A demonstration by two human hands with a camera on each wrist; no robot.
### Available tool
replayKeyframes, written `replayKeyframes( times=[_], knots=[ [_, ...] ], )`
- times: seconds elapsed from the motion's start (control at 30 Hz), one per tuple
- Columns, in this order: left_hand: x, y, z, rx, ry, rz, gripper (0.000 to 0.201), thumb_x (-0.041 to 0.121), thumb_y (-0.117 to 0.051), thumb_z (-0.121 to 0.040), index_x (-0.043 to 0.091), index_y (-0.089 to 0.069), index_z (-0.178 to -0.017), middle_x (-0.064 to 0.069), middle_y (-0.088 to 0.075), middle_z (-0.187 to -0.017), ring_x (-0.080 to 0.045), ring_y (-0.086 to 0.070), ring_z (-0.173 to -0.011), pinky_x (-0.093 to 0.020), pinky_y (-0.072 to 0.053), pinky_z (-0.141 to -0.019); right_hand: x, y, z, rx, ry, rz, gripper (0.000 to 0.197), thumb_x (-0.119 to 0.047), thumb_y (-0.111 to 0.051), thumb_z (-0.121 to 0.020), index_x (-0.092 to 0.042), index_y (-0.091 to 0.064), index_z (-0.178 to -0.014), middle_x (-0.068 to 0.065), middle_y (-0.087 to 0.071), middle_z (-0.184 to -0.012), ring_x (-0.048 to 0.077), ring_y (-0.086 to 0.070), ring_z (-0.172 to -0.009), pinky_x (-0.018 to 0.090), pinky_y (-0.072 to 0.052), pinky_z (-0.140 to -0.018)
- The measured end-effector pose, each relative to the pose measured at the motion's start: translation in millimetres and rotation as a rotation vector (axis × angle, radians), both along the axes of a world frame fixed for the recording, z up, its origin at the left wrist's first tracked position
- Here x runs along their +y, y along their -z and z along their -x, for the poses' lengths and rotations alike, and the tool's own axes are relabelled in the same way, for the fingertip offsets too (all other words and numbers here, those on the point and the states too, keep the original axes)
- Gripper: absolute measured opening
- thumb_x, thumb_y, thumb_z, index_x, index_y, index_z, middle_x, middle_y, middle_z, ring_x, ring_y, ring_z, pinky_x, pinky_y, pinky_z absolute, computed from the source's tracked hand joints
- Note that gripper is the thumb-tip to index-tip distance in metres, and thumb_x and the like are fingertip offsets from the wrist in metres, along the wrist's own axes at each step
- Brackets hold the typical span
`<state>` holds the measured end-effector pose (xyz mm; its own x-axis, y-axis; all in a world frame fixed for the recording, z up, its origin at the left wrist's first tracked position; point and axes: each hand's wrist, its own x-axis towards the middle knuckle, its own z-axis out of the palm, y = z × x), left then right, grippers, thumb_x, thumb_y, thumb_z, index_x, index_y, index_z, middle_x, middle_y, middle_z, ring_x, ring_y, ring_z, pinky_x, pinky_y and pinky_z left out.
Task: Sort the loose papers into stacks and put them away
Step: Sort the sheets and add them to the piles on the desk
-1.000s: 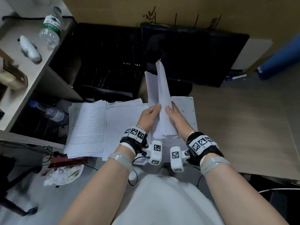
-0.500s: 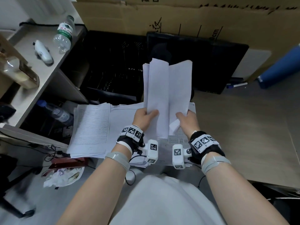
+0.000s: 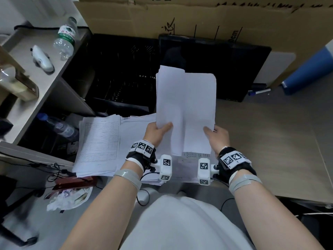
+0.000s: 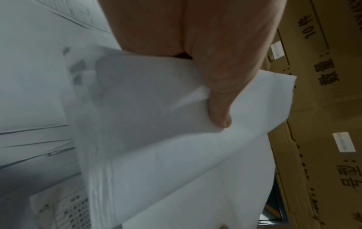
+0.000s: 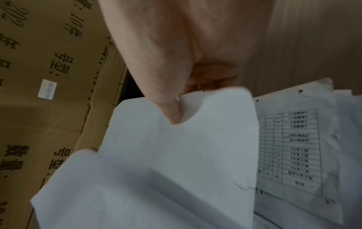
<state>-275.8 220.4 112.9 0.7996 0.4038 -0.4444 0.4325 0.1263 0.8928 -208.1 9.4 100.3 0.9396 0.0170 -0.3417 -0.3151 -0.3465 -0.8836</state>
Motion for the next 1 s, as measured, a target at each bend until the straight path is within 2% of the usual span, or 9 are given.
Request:
replayKeyframes(
  times=[0.07, 0.17, 0.3, 0.43, 0.5, 0.57, 0.67, 0.77, 1.0],
  knots=[
    [4, 0, 1, 0.0, -0.007, 0.01, 0.018, 0.022, -0.071, -0.091, 0.006, -0.071, -0.098, -0.016, -0.074, -0.097, -0.025, -0.07, -0.08, -0.038, -0.057, -0.079, 1, -4, 2, -0.037, 0.001, -0.056, 0.01, -0.015, -0.065, -0.091, -0.015, -0.073, -0.096, 0.002, -0.075, -0.091, 0.019, -0.068, -0.081, 0.028, -0.053, -0.074],
    [5, 3, 0, -0.006, -0.051, 0.018, 0.022, 0.023, -0.07, -0.092, 0.003, -0.071, -0.101, -0.017, -0.074, -0.1, -0.03, -0.071, -0.088, -0.044, -0.057, -0.086, 13, -18, 6, -0.077, -0.128, -0.247, 0.022, -0.008, -0.071, -0.088, -0.022, -0.075, -0.104, -0.005, -0.076, -0.097, 0.011, -0.071, -0.086, 0.023, -0.057, -0.078],
    [-2, 2, -2, -0.028, -0.056, 0.087, 0.019, 0.024, -0.069, -0.092, 0.006, -0.072, -0.1, -0.015, -0.075, -0.099, -0.032, -0.072, -0.094, -0.044, -0.058, -0.086, 45, -27, 12, -0.216, -0.523, 0.014, 0.029, -0.017, -0.075, -0.083, -0.036, -0.076, -0.106, -0.015, -0.071, -0.101, 0.001, -0.065, -0.091, 0.018, -0.051, -0.086],
    [4, 1, 1, -0.044, -0.064, 0.122, 0.014, 0.023, -0.067, -0.094, 0.009, -0.072, -0.093, -0.013, -0.076, -0.094, -0.028, -0.072, -0.087, -0.041, -0.059, -0.083, 56, -24, 11, -0.261, -0.492, 0.089, 0.023, -0.024, -0.072, -0.083, -0.034, -0.075, -0.104, -0.017, -0.07, -0.096, 0.001, -0.064, -0.087, 0.021, -0.051, -0.083],
    [13, 4, 6, -0.026, -0.11, 0.091, 0.012, 0.022, -0.067, -0.094, 0.011, -0.071, -0.094, -0.012, -0.075, -0.096, -0.029, -0.072, -0.089, -0.04, -0.058, -0.085, 56, -20, 9, -0.246, -0.405, 0.14, 0.009, -0.032, -0.067, -0.088, -0.028, -0.074, -0.091, -0.015, -0.07, -0.084, 0.006, -0.063, -0.078, 0.026, -0.051, -0.073],
    [27, 8, 17, 0.001, -0.165, 0.036, 0.015, 0.022, -0.067, -0.094, 0.008, -0.071, -0.1, -0.013, -0.074, -0.101, -0.03, -0.071, -0.093, -0.04, -0.057, -0.088, 56, -4, 5, -0.223, -0.299, 0.204, 0.021, -0.035, -0.061, -0.092, -0.02, -0.066, -0.077, -0.008, -0.065, -0.071, 0.016, -0.059, -0.069, 0.029, -0.042, -0.061],
    [57, 19, 41, 0.066, -0.259, -0.04, 0.022, 0.019, -0.068, -0.093, 0.002, -0.069, -0.106, -0.013, -0.073, -0.101, -0.03, -0.069, -0.094, -0.039, -0.055, -0.089, 67, 33, 5, -0.054, -0.249, 0.299, 0.03, -0.036, -0.058, -0.095, -0.009, -0.07, -0.102, 0.007, -0.072, -0.103, 0.029, -0.065, -0.096, 0.03, -0.048, -0.077],
    [86, 30, 71, 0.124, -0.394, -0.107, 0.024, 0.017, -0.069, -0.092, -0.004, -0.068, -0.105, -0.013, -0.071, -0.1, -0.027, -0.067, -0.093, -0.037, -0.053, -0.089, 88, 67, 19, 0.15, -0.233, 0.349, 0.045, -0.035, -0.056, -0.098, -0.006, -0.058, -0.133, 0.013, -0.06, -0.137, 0.032, -0.058, -0.121, 0.035, -0.046, -0.099],
    [150, 49, 123, 0.327, -0.47, -0.163, 0.031, 0.018, -0.069, -0.092, -0.004, -0.069, -0.113, -0.017, -0.072, -0.108, -0.028, -0.067, -0.1, -0.033, -0.052, -0.089, 156, 118, 71, 0.382, -0.374, 0.472, 0.054, -0.026, -0.052, -0.1, -0.004, -0.043, -0.148, 0.013, -0.045, -0.151, 0.034, -0.046, -0.135, 0.038, -0.038, -0.11]
  ],
)
